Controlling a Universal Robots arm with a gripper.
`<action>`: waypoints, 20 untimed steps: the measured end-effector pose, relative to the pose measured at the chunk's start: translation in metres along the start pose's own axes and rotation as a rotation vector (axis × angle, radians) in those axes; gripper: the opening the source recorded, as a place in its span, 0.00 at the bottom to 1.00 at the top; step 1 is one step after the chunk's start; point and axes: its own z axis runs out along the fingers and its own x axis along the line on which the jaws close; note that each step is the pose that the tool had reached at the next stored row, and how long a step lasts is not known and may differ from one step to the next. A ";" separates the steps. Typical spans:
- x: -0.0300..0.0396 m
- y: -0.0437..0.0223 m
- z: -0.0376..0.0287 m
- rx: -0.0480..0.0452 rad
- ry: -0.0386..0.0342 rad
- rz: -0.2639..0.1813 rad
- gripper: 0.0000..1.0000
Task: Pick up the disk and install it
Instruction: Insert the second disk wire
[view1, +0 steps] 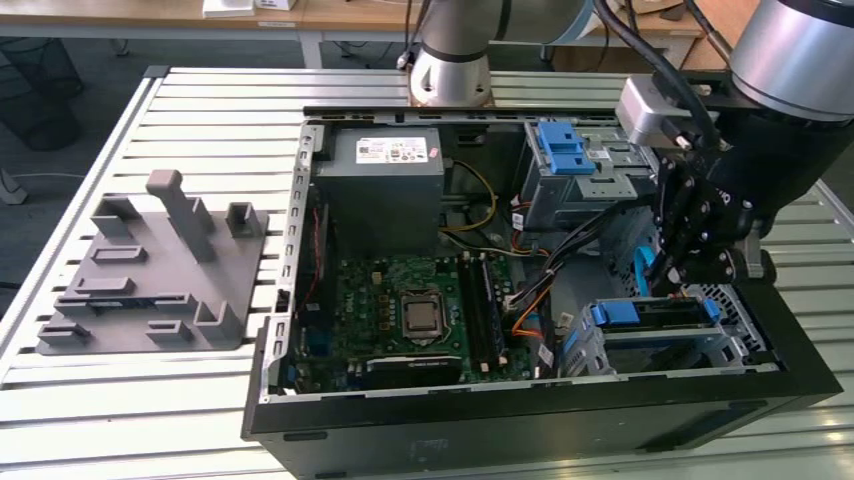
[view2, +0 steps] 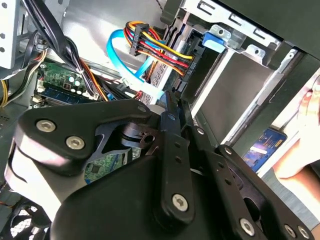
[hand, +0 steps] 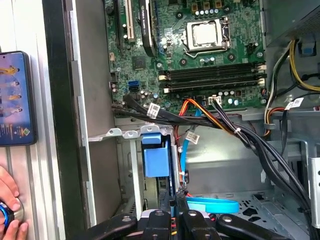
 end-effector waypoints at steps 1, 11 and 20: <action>0.0000 0.0000 0.0000 -0.0001 -0.0003 0.000 0.16; 0.0054 -0.0014 0.0044 -0.0080 -0.0534 0.001 0.16; 0.0137 -0.0035 0.0101 -0.0092 -0.0630 0.001 0.16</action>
